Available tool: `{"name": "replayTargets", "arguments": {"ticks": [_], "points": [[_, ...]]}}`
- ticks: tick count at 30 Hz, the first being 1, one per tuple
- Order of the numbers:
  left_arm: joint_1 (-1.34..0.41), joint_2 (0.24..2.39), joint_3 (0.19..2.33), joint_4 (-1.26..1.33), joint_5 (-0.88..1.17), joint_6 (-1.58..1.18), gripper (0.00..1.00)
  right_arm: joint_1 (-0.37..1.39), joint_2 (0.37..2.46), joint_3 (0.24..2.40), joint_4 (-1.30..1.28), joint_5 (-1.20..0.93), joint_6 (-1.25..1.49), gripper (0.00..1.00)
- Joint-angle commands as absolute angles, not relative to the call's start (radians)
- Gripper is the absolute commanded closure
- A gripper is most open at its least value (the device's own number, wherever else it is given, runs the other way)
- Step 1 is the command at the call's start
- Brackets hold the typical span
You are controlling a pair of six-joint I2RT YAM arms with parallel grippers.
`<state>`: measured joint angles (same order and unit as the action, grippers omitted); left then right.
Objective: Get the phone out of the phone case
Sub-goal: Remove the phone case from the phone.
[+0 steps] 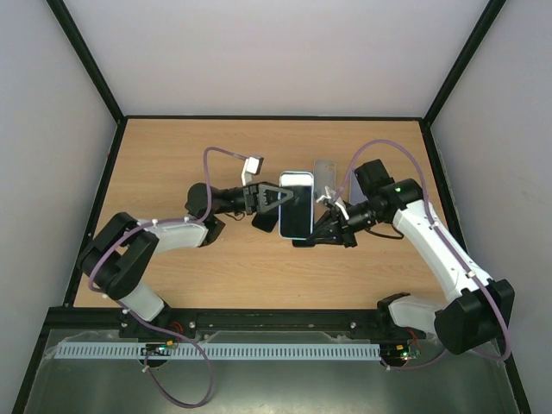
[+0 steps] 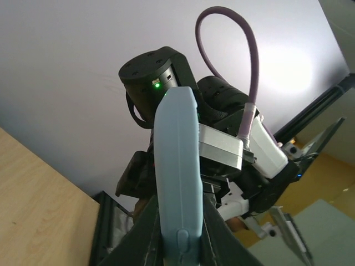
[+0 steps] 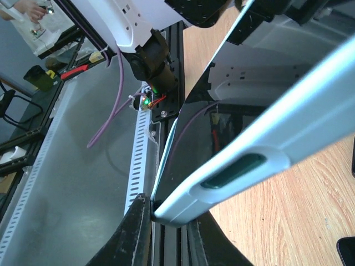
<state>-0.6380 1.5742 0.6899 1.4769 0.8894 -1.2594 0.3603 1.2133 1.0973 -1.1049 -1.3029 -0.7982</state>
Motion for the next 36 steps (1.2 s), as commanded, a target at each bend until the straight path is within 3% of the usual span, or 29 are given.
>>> {"name": "replayTargets", "arguments": {"ticks": [1,27,36], "points": [[-0.655,1.614,0.776,1.785,0.962,-1.533,0.98,0.371,1.192,1.143,-1.075,-1.227,-0.883,0.92],[-0.673,1.596,0.812,1.894,0.981,-1.698,0.98,0.371,1.162,1.060,-0.750,-1.080,-0.698,0.97],[-0.673,1.599,0.796,1.895,0.980,-1.686,0.98,0.283,1.180,1.063,-0.547,-1.132,-0.383,0.97]]}}
